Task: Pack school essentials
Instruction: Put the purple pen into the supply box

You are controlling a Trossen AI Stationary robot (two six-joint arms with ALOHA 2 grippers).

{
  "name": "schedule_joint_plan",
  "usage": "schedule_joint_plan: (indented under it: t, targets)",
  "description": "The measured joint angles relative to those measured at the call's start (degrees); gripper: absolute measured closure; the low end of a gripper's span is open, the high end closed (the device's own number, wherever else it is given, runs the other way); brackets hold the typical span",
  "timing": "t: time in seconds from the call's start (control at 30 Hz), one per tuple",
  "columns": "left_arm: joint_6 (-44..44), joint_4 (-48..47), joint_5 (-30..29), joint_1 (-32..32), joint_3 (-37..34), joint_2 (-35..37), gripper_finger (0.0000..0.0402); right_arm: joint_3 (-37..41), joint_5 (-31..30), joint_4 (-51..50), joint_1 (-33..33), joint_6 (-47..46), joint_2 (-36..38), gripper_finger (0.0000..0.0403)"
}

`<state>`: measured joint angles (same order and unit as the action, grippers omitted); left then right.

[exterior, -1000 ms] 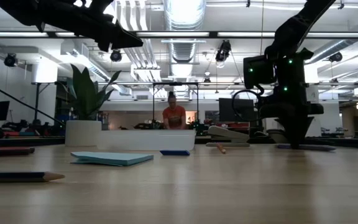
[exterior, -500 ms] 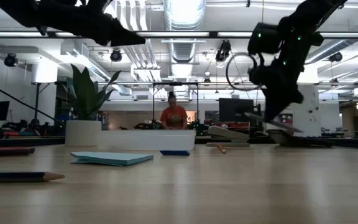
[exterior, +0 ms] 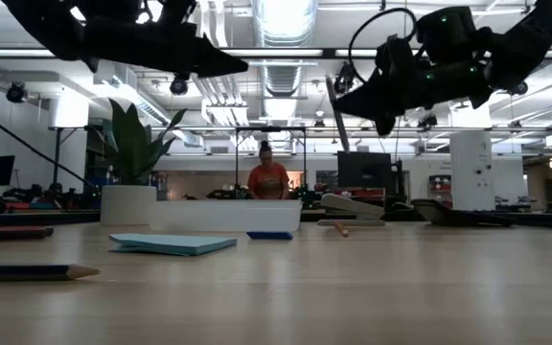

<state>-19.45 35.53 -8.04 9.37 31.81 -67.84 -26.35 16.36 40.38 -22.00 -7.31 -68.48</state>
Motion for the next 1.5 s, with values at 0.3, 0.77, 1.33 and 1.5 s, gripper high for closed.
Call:
schedule_joint_plan:
  t: [0.3, 0.77, 1.33, 1.5]
  targets:
    - [7.12, 14.14, 2.01, 0.00, 1.22, -11.56, 0.0308, 0.48, 3.51, 11.05, 0.13, 2.00, -4.92, 0.0374]
    - [17.29, 22.62, 5.91, 0.11, 6.68, -26.39, 0.0272, 0.46, 6.26, 17.19, 0.63, 2.40, -7.85, 0.0374]
    - [22.05, 22.57, 8.47, -0.07, 17.19, -37.77, 0.0185, 0.41, 8.12, 17.40, 0.63, 2.86, -7.85, 0.0374]
    - [22.13, 22.54, 11.49, -0.11, 19.53, -39.03, 0.0185, 0.41, 8.10, 17.40, 0.63, 3.10, -7.85, 0.0374]
